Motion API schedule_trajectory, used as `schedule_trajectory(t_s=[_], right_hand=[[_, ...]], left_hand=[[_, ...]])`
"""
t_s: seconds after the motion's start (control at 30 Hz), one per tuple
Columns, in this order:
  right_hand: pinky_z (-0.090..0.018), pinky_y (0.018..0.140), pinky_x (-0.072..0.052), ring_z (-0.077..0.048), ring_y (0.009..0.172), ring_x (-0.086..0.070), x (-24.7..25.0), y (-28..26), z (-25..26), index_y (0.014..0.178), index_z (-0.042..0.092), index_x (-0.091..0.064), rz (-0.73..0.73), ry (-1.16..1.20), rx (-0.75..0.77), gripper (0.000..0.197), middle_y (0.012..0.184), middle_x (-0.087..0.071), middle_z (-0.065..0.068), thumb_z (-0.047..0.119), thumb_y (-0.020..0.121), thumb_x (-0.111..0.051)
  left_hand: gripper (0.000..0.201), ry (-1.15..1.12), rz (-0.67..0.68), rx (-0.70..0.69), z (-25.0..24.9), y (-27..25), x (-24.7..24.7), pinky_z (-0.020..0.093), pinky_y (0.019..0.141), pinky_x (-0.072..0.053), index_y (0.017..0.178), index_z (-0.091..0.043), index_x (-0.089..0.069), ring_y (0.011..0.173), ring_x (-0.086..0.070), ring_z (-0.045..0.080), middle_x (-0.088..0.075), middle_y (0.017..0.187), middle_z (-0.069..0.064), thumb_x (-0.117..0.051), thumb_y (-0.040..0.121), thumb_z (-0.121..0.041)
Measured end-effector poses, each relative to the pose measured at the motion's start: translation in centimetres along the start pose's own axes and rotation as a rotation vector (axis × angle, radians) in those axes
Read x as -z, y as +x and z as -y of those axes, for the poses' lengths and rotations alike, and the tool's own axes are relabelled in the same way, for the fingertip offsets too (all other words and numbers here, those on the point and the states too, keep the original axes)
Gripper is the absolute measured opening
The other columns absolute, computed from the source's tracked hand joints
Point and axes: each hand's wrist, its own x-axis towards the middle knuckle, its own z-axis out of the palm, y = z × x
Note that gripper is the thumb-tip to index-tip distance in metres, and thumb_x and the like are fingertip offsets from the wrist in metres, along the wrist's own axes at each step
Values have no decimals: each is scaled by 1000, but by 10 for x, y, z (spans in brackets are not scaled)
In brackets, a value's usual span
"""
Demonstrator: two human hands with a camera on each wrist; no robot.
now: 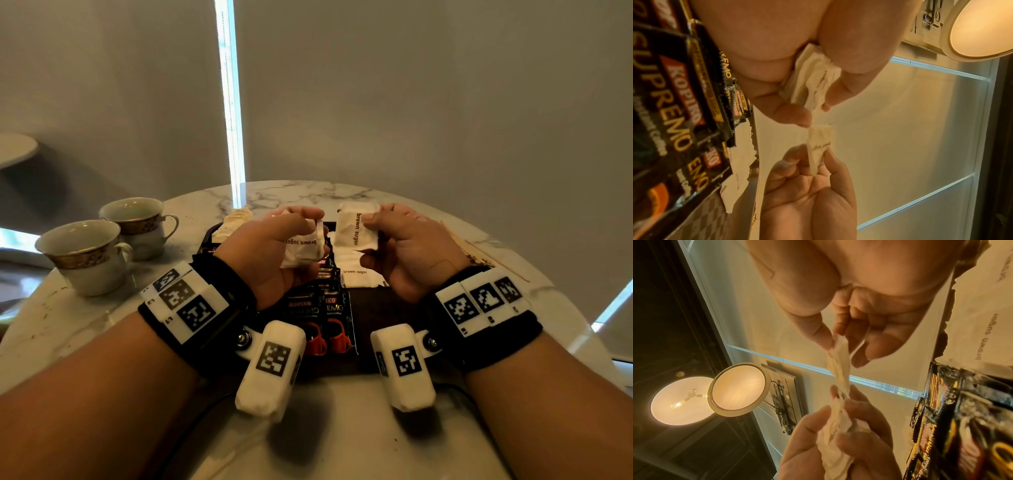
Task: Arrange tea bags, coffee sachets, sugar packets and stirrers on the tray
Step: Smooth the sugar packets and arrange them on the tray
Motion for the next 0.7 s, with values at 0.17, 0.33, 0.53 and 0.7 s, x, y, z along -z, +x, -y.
schedule_trajectory(t_s=[0.17,0.33,0.53,0.7], right_hand=[[-35,63,-55,-24,71,-68,-4,-3,-3,106,0,-63,62,14,24,14,81,-71,-13,3,92,-61],[-27,50,-54,-20,66,-71,-9,-11,0,105,0,-66,124,20,30,15,80,-74,-10,1,90,-63],[-25,46,-43,-18,60,-63,-6,-9,0,99,4,-62,88,-51,17,8,83,-72,-12,6,92,-63],[-26,48,-41,-15,58,-61,-5,-10,0,90,5,-64,100,-97,9,7,75,-70,-8,10,94,-61]], left_hand=[[41,80,59,11,2,-3,-2,28,52,-53,110,-12,-65,64,-66,19,-68,88,9,-74,71,-23],[13,122,58,20,2,-3,-2,28,53,-54,100,-13,-65,67,-68,18,-72,88,11,-68,88,-8],[16,23,31,-56,1,1,0,30,54,-56,95,-11,-60,67,-68,21,-69,88,13,-58,92,4],[28,72,28,-60,2,-1,-1,28,51,-52,99,-13,-63,60,-63,19,-69,84,10,-75,75,-22]])
